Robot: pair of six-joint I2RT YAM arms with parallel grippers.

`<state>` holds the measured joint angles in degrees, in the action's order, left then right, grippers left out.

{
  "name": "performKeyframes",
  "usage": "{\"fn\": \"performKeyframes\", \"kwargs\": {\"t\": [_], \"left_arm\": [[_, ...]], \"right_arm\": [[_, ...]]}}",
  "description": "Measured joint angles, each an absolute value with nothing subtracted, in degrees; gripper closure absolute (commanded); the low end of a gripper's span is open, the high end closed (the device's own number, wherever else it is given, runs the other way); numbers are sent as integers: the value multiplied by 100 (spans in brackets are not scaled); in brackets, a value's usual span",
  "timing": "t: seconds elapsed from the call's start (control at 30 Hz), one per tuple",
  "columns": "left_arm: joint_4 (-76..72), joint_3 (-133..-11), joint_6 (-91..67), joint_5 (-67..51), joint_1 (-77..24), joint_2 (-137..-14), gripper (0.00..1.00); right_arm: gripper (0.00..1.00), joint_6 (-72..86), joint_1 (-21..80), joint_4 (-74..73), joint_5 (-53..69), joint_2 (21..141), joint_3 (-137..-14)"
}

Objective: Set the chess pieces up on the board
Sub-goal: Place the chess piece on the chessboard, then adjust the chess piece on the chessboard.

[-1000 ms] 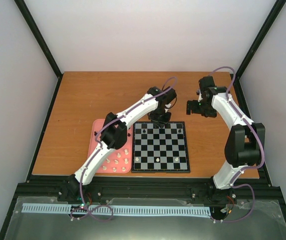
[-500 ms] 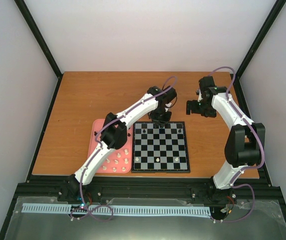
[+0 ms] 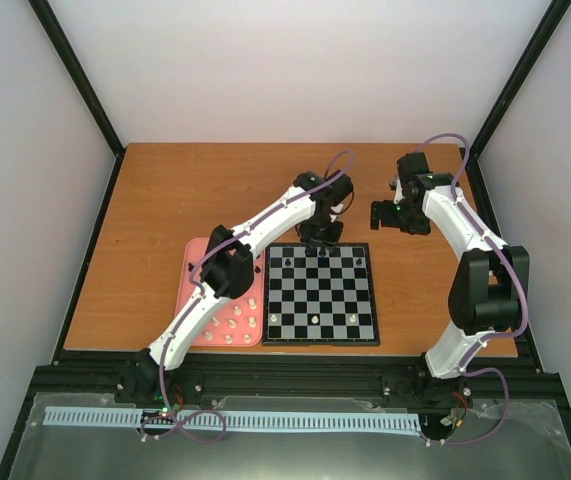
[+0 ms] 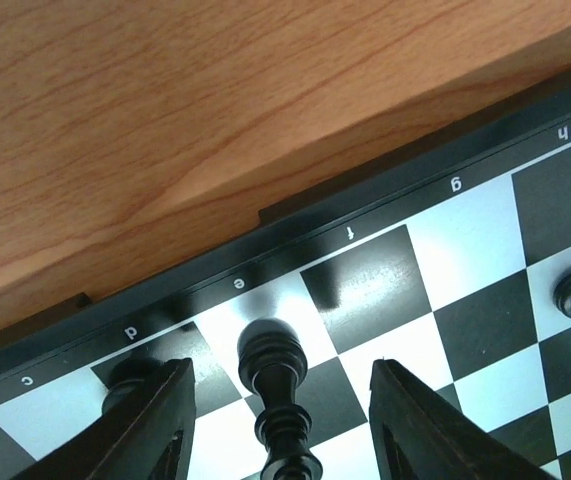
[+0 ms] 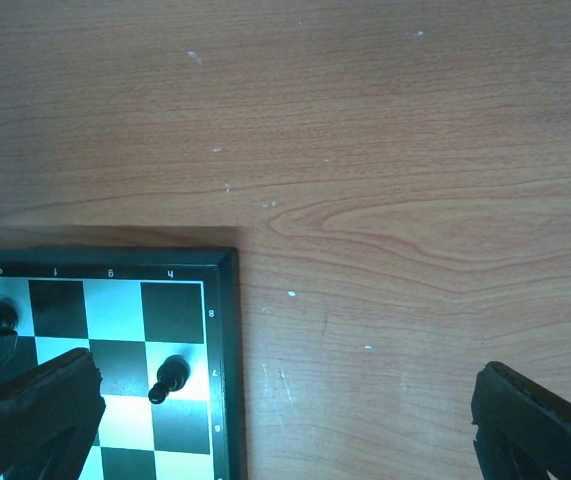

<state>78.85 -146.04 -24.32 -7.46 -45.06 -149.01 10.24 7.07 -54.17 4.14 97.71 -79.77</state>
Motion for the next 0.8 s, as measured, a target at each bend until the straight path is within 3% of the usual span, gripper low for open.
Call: {"fn": "performKeyframes", "kwargs": {"t": [0.23, 0.57, 0.73, 0.8], "left_arm": [[7725, -14652, -2418, -701, -4499, -14814, 44], [7148, -14654, -2447, -801, -4418, -14077, 44], [7054, -14486, -2563, -816, -4165, -13817, 54], [7019, -14206, -2582, -775, -3935, -13666, 72]], "right_arm": [[0, 1009, 705, -5413, 502, 9771, -7977], [0, 1011, 705, -5393, 548, 9771, -8012], [0, 1011, 705, -5369, 578, 9771, -8020], [0, 1011, 705, -5371, 587, 9771, -8020]]}}
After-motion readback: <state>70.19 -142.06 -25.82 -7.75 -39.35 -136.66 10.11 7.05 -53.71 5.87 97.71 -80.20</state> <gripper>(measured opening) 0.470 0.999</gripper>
